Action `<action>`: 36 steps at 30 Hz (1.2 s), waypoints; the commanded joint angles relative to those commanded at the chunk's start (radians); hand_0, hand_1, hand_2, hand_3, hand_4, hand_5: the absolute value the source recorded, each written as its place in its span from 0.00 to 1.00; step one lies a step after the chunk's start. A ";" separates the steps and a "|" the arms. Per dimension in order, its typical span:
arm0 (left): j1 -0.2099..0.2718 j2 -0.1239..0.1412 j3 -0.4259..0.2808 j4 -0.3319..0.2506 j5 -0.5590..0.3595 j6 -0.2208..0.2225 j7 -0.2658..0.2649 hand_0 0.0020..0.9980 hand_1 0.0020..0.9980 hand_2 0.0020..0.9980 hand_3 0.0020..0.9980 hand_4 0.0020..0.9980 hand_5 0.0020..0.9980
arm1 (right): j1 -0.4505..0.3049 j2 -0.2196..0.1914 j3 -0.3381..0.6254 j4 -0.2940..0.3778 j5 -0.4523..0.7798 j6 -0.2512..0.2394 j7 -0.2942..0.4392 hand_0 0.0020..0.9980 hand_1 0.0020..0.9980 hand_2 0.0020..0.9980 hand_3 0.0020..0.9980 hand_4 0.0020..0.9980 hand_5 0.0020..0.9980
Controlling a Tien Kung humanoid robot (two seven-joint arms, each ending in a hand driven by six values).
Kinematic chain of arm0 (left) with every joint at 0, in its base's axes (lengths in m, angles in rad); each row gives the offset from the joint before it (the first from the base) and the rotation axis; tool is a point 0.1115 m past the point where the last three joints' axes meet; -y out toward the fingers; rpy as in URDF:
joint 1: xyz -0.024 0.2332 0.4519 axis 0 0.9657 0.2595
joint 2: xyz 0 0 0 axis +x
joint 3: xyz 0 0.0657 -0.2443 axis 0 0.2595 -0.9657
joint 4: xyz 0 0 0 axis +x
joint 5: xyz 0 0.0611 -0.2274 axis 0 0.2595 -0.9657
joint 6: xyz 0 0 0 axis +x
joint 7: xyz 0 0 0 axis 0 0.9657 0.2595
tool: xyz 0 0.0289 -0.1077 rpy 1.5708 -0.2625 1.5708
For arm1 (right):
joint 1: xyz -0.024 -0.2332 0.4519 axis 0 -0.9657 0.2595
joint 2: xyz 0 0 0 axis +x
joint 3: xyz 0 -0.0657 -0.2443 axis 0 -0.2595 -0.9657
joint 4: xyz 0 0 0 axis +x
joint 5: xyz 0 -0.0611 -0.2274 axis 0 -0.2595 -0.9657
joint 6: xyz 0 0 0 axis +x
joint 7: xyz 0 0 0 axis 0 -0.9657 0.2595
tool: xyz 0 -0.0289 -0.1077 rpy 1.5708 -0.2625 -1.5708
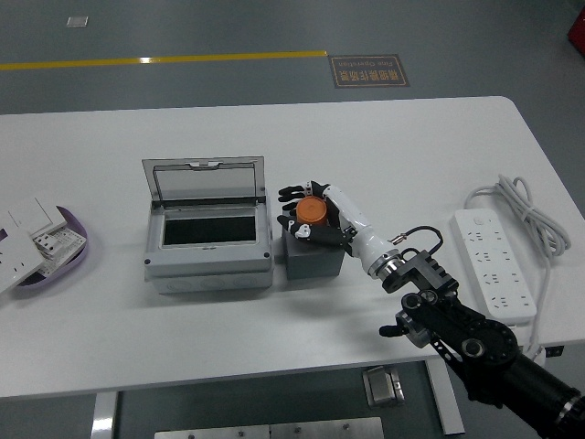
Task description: Pick up the cylinder from the cube,place it in the box,flap close box
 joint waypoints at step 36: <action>0.001 -0.003 -0.016 -0.002 0.017 0.000 -0.001 0.62 0.62 0.57 0.60 0.68 0.21 | -0.001 0.015 0.007 0.026 -0.001 -0.046 0.010 0.42 0.47 0.40 0.34 0.02 0.00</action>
